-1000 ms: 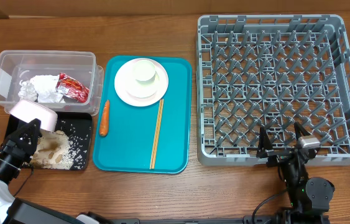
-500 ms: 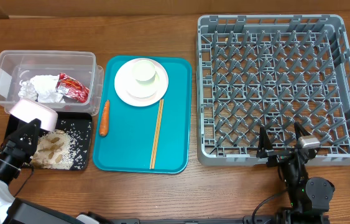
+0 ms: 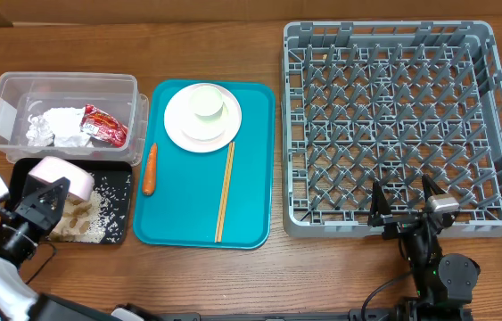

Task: Sort waste into correct bins and load items into the dishwasher
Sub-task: 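Lift the bowl over the black tray and tip out the food, then carry the empty pink bowl back onto the teal tray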

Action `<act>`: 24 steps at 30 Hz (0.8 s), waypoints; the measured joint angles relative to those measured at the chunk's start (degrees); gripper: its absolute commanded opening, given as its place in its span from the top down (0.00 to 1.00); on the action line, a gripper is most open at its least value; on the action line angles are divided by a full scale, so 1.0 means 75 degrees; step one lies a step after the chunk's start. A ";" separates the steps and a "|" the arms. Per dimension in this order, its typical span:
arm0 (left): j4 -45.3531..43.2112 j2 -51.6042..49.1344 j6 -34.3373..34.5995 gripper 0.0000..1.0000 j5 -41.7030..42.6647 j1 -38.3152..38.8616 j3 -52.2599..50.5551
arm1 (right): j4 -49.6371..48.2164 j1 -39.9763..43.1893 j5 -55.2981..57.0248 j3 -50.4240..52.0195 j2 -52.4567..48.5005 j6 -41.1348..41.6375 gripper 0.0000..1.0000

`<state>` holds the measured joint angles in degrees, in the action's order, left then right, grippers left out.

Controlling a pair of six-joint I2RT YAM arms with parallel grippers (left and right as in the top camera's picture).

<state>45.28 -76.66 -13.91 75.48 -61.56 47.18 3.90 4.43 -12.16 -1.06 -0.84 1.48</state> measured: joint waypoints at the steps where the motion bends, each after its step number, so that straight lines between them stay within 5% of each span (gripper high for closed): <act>1: 0.0000 0.0184 0.0082 0.96 -0.0163 0.0093 0.0000 | 0.0006 0.0000 -0.0003 0.0000 0.0000 0.0003 0.00; 13: 0.0026 0.2911 0.1985 0.96 -0.3392 0.3544 0.0032 | 0.0003 0.0000 -0.0003 0.0000 0.0000 0.0006 0.00; 24: -0.0163 0.2480 0.3255 0.96 -0.6583 0.8055 0.0032 | 0.0003 -0.0003 -0.0003 0.0000 0.0000 0.0003 0.00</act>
<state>44.05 -58.06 10.50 26.11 -1.15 47.42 3.92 4.40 -12.19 -1.06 -0.84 1.50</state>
